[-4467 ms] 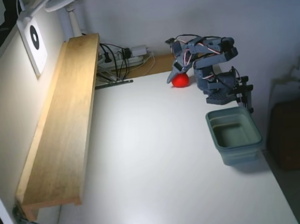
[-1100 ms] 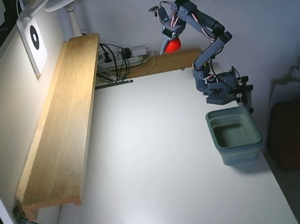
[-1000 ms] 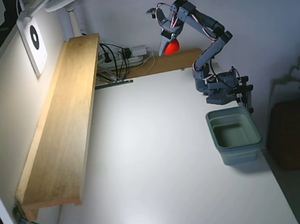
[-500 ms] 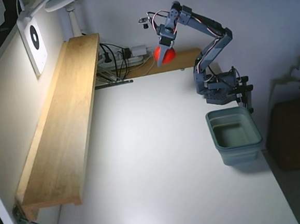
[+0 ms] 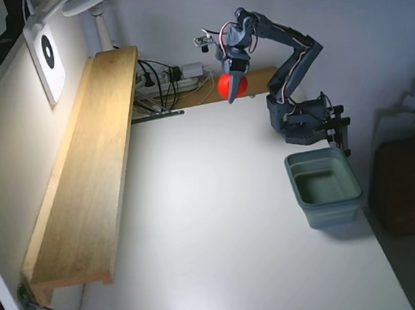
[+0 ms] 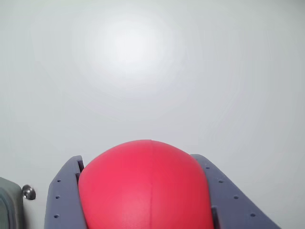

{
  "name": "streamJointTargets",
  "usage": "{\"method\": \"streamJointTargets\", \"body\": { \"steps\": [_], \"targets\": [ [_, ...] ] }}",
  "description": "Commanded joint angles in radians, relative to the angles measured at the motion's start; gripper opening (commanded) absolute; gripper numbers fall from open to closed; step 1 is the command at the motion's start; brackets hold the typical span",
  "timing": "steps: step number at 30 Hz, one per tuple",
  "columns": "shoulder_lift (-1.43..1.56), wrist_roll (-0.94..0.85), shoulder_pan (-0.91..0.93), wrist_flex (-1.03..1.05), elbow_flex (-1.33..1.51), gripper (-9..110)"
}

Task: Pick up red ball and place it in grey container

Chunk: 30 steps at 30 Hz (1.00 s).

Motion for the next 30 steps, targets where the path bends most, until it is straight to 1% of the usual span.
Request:
{"method": "streamJointTargets", "body": {
  "steps": [1, 30],
  "targets": [
    [-0.002, 0.003, -0.097, 0.009, -0.035, 23],
    [-0.002, 0.003, -0.944, 0.009, -0.035, 23]
  ]
}}
